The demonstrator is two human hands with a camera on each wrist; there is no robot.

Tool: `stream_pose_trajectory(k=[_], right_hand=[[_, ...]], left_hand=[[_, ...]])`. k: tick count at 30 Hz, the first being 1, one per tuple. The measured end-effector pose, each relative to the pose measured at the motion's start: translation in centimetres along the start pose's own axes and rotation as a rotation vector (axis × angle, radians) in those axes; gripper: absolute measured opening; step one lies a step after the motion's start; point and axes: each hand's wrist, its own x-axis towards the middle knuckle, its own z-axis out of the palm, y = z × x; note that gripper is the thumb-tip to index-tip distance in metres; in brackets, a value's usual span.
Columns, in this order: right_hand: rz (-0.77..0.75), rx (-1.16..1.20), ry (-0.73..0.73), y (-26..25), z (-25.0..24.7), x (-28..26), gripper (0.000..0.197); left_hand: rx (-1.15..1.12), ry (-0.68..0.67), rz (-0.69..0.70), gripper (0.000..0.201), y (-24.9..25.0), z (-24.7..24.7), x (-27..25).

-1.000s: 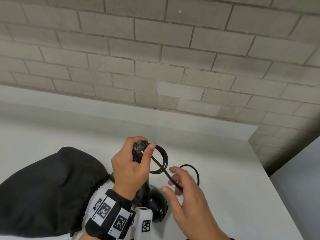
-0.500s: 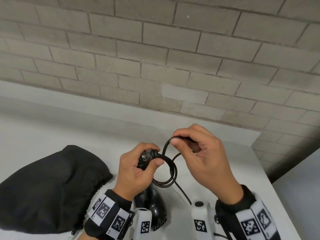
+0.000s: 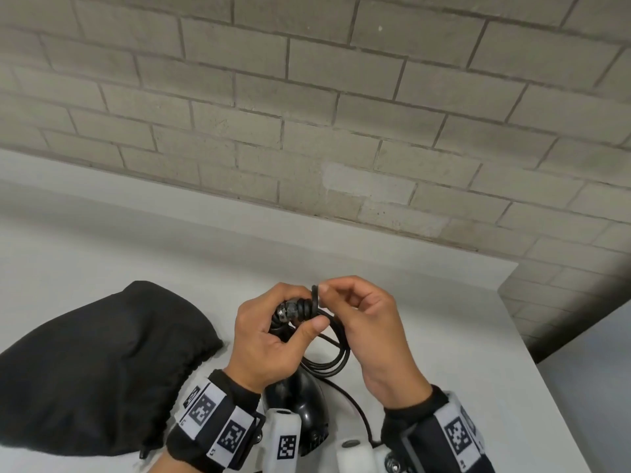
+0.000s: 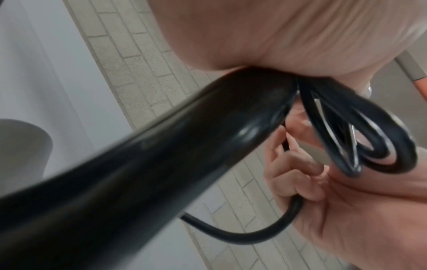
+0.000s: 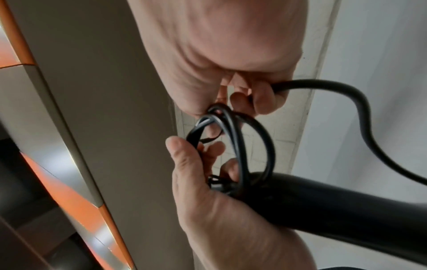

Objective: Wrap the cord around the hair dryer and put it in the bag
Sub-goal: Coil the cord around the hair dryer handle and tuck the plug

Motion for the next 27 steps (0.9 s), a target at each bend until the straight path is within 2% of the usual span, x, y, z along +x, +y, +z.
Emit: stream_pose_trajectory(k=[3, 6, 8, 11, 17, 22, 27], right_hand=[[0.024, 0.036, -0.057, 0.2, -0.3, -0.8, 0.014], [-0.031, 0.04, -0.146, 0.4, -0.9, -1.9, 0.026], [-0.075, -0.03, -0.202, 0.9, -1.2, -2.4, 0.022], [-0.049, -0.119, -0.235, 1.4, -1.3, -2.6, 0.008], [-0.039, -0.212, -0.371, 0.9, -2.3, -1.8, 0.01], [-0.081, -0.378, -0.475, -0.3, -2.8, -1.3, 0.013], [-0.115, -0.391, -0.44, -0.3, -2.9, -1.0, 0.017]], left_hand=[[-0.029, 0.033, -0.006, 0.029, -0.1, 0.3, -0.1], [-0.03, 0.078, -0.042, 0.025, -0.3, 0.3, 0.0], [-0.016, 0.104, -0.056, 0.025, -0.5, 0.2, 0.1], [-0.013, 0.106, -0.075, 0.026, -0.5, 0.0, 0.1], [-0.073, 0.07, -0.139, 0.014, 0.1, 0.3, 0.0], [-0.11, -0.043, -0.191, 0.027, 0.5, -0.2, 0.3], [-0.08, -0.044, -0.295, 0.02, 0.9, -0.4, 0.7]])
